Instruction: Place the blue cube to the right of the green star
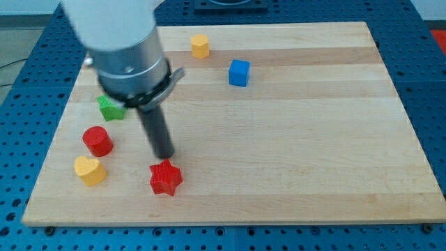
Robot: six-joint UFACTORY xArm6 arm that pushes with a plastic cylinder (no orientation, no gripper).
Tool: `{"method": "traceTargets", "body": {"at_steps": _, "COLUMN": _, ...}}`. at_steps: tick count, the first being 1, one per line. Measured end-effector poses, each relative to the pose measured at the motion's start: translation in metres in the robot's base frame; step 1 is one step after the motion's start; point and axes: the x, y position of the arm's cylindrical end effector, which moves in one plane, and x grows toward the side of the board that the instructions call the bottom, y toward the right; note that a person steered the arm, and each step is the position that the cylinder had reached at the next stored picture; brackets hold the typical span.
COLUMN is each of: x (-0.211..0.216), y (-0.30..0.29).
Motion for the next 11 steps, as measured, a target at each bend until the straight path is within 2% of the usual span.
{"method": "traceTargets", "body": {"at_steps": 2, "x": -0.101, "y": 0.148}}
{"method": "traceTargets", "body": {"at_steps": 3, "x": -0.167, "y": 0.168}}
{"method": "traceTargets", "body": {"at_steps": 4, "x": -0.199, "y": 0.140}}
{"method": "traceTargets", "body": {"at_steps": 5, "x": -0.176, "y": 0.103}}
{"method": "traceTargets", "body": {"at_steps": 6, "x": -0.127, "y": 0.085}}
{"method": "traceTargets", "body": {"at_steps": 7, "x": -0.120, "y": 0.094}}
{"method": "traceTargets", "body": {"at_steps": 8, "x": -0.112, "y": 0.156}}
{"method": "traceTargets", "body": {"at_steps": 9, "x": -0.103, "y": 0.150}}
{"method": "traceTargets", "body": {"at_steps": 11, "x": -0.087, "y": 0.046}}
